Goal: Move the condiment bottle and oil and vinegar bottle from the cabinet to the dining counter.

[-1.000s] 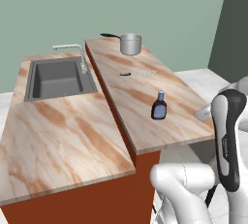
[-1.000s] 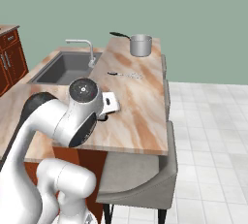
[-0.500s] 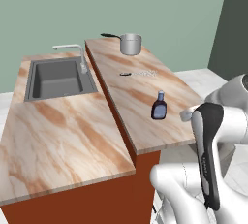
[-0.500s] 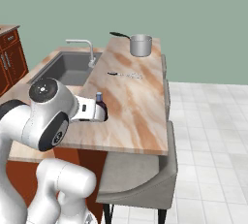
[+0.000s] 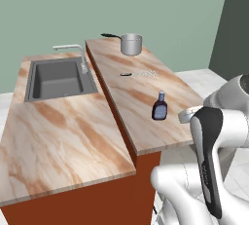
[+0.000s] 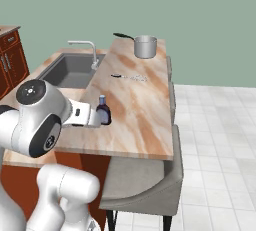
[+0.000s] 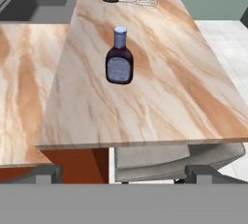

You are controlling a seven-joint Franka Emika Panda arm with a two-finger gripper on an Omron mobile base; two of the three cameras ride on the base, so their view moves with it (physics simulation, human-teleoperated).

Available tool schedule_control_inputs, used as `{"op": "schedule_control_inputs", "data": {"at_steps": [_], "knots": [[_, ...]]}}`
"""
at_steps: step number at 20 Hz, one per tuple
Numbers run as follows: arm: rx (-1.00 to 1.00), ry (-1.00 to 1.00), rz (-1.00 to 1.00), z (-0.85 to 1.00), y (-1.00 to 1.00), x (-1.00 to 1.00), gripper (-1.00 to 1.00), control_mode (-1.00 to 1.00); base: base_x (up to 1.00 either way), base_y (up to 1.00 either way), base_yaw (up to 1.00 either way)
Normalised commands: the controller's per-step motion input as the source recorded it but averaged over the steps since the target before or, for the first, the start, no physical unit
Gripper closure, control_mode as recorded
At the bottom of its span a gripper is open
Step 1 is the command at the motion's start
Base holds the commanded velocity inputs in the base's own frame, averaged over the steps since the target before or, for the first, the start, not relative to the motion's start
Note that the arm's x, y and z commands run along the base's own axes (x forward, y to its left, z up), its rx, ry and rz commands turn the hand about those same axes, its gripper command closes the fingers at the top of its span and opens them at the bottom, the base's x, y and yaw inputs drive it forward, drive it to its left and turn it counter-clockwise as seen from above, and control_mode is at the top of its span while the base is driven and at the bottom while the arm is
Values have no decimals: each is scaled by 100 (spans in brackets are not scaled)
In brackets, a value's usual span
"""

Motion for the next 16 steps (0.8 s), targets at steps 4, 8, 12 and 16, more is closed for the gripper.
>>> {"op": "schedule_control_inputs", "data": {"at_steps": [4,8,12,16], "knots": [[0,0,0,0,0,0,-100,100,0,0,0],[0,0,0,0,0,0,-100,100,-43,19,11],[0,0,0,0,0,0,-100,100,-32,40,62],[0,0,0,0,0,0,-100,100,-14,29,94]]}}
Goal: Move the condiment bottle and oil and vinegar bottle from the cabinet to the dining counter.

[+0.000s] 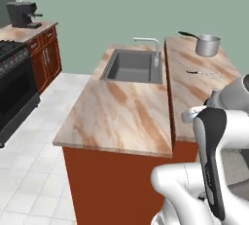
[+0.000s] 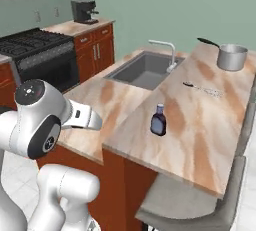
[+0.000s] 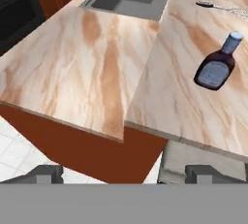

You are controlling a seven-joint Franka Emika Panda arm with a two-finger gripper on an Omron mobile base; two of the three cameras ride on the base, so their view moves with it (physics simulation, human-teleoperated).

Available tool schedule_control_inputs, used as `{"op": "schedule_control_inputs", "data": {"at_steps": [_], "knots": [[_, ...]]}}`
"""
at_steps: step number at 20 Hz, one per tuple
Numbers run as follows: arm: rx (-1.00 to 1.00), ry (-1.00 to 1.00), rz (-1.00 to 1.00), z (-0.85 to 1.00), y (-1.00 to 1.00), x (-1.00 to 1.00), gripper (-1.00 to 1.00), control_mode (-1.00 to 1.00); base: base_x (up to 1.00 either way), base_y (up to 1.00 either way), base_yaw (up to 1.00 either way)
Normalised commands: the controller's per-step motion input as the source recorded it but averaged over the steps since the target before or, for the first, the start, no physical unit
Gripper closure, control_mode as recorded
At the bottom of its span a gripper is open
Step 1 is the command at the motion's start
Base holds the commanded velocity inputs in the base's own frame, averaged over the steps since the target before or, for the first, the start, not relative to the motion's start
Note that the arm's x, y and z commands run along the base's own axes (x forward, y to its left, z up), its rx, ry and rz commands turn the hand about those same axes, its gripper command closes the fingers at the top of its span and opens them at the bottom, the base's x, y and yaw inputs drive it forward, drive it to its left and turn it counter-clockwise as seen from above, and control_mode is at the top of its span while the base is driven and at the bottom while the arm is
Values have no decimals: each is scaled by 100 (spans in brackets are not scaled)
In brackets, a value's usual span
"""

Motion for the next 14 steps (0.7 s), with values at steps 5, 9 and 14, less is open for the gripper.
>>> {"op": "schedule_control_inputs", "data": {"at_steps": [5,9,14], "knots": [[0,0,0,0,0,0,-100,100,-10,18,100],[0,0,0,0,0,0,-100,100,-9,16,100],[0,0,0,0,0,0,-100,100,-3,27,90]]}}
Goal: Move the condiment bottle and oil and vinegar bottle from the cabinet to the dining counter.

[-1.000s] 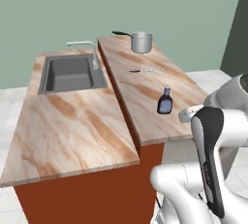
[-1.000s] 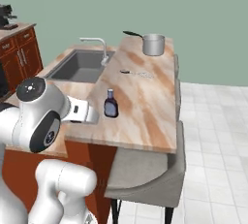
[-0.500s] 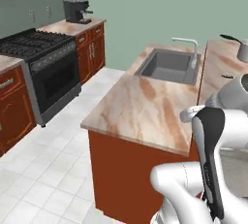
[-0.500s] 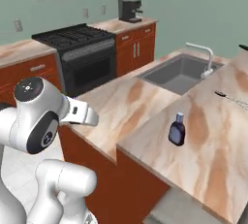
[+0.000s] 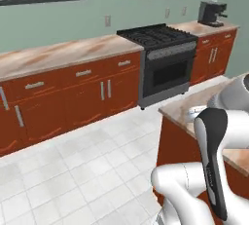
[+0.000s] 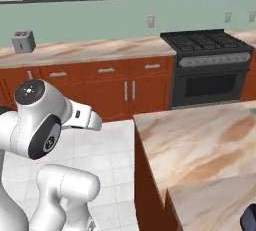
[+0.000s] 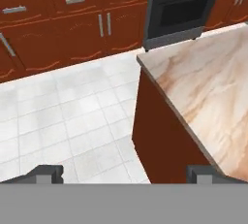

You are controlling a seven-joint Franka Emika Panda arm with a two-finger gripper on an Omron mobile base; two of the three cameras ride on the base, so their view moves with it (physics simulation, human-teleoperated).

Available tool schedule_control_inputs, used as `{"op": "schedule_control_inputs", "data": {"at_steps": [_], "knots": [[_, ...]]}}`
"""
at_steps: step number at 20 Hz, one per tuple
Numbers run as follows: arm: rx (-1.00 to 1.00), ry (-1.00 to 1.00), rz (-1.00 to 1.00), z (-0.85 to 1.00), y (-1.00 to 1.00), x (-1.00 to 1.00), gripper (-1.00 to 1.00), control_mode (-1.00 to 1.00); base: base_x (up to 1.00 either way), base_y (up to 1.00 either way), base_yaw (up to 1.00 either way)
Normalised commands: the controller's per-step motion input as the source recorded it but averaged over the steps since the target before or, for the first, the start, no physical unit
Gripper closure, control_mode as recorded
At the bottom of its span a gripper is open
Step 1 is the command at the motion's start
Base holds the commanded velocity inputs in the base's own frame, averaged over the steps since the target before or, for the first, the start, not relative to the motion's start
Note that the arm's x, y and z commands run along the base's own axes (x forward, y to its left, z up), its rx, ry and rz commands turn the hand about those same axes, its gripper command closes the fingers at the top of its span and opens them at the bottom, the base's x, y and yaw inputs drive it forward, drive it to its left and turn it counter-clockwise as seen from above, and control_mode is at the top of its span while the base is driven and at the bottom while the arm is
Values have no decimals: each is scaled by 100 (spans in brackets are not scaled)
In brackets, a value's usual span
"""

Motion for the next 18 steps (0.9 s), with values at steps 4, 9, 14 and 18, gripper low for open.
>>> {"op": "schedule_control_inputs", "data": {"at_steps": [4,9,14,18], "knots": [[0,0,0,0,0,0,-100,100,12,26,78],[0,0,0,0,0,0,-100,100,73,11,43],[0,0,0,0,0,0,-100,100,91,12,27],[0,0,0,0,0,0,-100,100,94,18,20]]}}
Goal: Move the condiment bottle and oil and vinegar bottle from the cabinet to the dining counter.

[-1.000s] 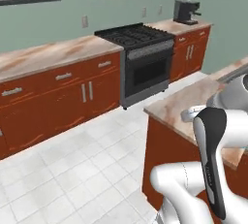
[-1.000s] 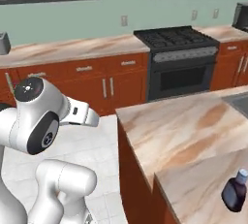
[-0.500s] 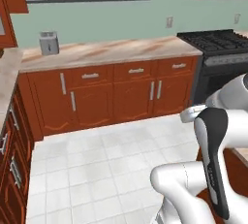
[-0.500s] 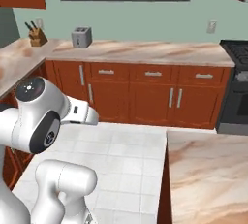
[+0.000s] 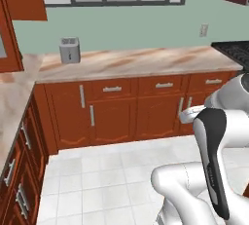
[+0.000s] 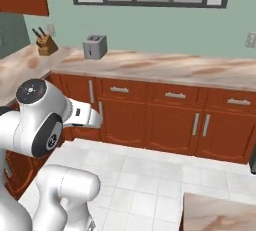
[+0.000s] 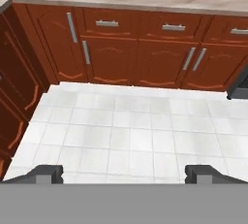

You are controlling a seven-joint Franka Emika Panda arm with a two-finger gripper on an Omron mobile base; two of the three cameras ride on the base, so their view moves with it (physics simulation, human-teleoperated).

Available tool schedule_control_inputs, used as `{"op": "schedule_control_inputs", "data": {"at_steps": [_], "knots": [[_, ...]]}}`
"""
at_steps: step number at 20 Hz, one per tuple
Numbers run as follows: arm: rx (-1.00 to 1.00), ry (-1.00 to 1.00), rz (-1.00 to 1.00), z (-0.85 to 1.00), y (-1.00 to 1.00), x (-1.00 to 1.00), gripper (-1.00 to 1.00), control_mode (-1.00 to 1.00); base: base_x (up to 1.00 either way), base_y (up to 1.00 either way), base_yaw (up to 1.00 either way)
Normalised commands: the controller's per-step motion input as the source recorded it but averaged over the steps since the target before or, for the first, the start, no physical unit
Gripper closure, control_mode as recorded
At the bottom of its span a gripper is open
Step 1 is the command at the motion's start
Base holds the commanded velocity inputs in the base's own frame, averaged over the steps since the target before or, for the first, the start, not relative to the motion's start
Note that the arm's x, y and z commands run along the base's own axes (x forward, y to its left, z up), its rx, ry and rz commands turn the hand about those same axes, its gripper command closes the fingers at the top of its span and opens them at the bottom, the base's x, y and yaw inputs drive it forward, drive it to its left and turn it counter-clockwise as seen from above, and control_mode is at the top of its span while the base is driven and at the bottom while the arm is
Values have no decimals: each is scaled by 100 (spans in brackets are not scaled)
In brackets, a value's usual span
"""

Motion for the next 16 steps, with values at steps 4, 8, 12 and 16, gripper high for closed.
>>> {"op": "schedule_control_inputs", "data": {"at_steps": [4,8,12,16], "knots": [[0,0,0,0,0,0,-100,100,94,18,19],[0,0,0,0,0,0,-100,100,94,17,20],[0,0,0,0,0,0,-100,100,92,10,28],[0,0,0,0,0,0,-100,100,77,5,45]]}}
